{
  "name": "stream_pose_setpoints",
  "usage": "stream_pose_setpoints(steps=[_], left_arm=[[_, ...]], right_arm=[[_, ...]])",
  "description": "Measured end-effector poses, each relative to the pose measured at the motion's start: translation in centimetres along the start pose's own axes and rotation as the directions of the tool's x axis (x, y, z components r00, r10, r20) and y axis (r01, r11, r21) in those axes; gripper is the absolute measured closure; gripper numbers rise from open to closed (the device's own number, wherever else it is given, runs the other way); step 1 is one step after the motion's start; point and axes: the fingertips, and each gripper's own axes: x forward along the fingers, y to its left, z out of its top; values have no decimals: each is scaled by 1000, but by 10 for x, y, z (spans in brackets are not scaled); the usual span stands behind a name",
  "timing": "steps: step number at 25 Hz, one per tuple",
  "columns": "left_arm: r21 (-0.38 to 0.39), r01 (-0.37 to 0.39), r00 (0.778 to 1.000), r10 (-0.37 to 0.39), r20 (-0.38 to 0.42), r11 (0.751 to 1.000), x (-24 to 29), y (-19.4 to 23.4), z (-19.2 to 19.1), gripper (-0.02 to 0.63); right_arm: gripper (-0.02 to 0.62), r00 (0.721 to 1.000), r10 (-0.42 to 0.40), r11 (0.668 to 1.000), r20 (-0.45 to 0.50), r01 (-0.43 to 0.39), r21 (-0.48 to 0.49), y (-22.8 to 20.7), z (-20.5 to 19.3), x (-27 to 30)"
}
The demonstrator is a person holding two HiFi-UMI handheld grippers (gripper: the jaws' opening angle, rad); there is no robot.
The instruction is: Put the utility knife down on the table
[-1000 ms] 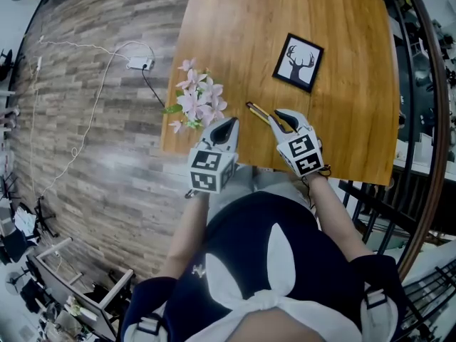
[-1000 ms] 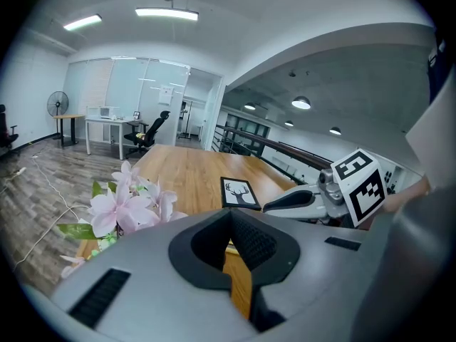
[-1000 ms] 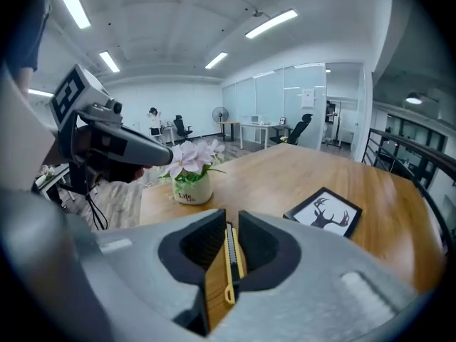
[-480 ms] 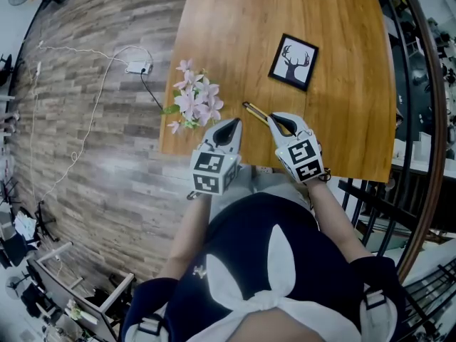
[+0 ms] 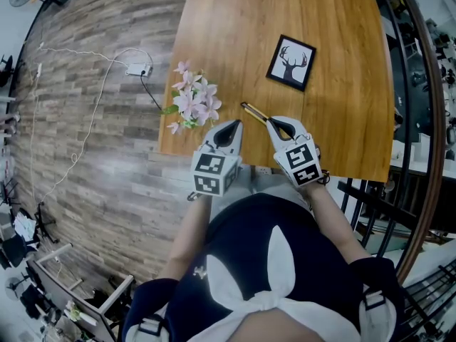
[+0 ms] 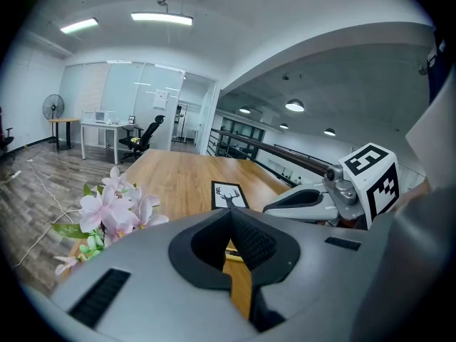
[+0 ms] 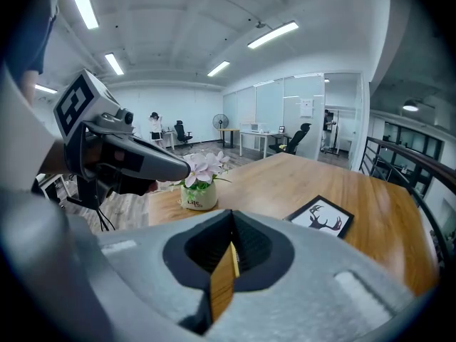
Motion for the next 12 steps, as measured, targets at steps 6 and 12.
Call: stream_pose_setpoints(steps=[6, 12], left_arm=[[-2, 11, 1000, -11, -4, 1000, 1, -5, -6, 589], [-5, 7, 1000, -7, -5, 1000, -1, -8, -6, 589]], right_arm=[[598, 1000, -5, 1000, -5, 5, -9, 2, -2, -3], [598, 1000, -12, 1000, -10, 12, -5, 0, -5, -7]])
